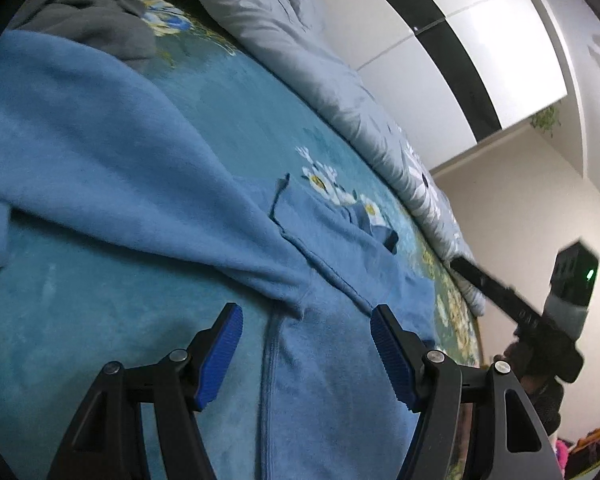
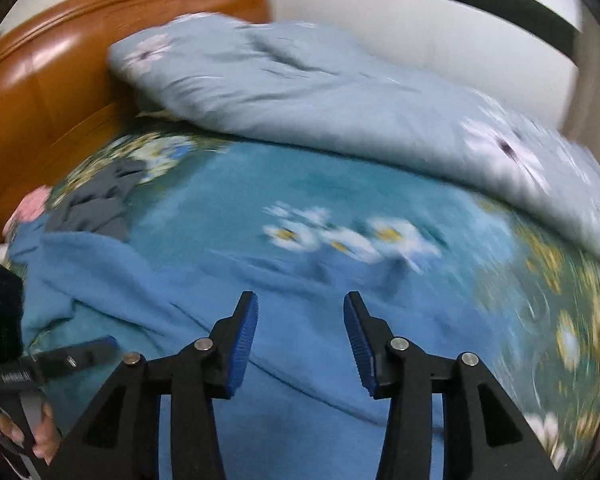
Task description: Fold clothes
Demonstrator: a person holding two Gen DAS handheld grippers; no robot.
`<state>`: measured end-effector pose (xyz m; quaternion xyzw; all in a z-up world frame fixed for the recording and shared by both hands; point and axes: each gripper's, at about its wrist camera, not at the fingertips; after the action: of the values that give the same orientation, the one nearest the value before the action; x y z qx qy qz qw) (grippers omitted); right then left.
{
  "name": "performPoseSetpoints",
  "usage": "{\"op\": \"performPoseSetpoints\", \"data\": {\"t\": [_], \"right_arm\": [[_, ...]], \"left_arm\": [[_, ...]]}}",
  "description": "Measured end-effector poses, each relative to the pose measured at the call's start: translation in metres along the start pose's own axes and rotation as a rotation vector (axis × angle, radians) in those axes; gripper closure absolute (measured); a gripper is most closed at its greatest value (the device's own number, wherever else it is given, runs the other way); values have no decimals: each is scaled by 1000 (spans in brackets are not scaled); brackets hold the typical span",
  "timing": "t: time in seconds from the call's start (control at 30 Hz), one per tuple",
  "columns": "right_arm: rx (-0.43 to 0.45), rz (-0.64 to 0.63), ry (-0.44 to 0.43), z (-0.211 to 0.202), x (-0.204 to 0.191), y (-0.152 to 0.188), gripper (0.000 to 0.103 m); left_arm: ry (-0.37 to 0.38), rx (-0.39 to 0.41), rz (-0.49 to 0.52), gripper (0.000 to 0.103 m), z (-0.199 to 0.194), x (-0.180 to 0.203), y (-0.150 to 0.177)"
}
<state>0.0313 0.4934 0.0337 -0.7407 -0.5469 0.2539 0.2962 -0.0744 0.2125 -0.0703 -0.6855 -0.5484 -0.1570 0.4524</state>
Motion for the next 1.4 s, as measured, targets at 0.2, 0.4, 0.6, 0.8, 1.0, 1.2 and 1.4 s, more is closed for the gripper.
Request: {"op": "performPoseSetpoints", "data": {"t": [0.2,0.4,0.6,0.8,1.0,1.2,1.4], "right_arm": [[-49,185,127,-13,88,51,57],[-122,227,176,-17,127,83,57],[-156,140,204,3,105,92,57],[-155,198,277,3,116,98,57],[-20,74,143,-20,58,69,57],[-62,-136,-5,41,-30,49,57],[-87,-314,-3,91,-84,49,57]], "left_arm": [[11,-23,95,32,24,22,-15],[8,-18,169,32,47,38,-31],[34,-71,158,32,71,30,-32],[100,-50,60,32,51,16,-42],[71,11,46,25,30,3,-53],[122,-55,-77,25,42,-17,-50],[144,-48,-126,25,37,-29,-53]]}}
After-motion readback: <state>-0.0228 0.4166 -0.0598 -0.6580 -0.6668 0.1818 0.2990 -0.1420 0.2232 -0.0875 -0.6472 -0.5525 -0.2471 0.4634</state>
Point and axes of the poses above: each gripper's, at about its wrist camera, not at the fingertips, and z roughly the way its jaws point, x to its right, y to its underside, and after that the axes turned 7 degrees about x, right-handed
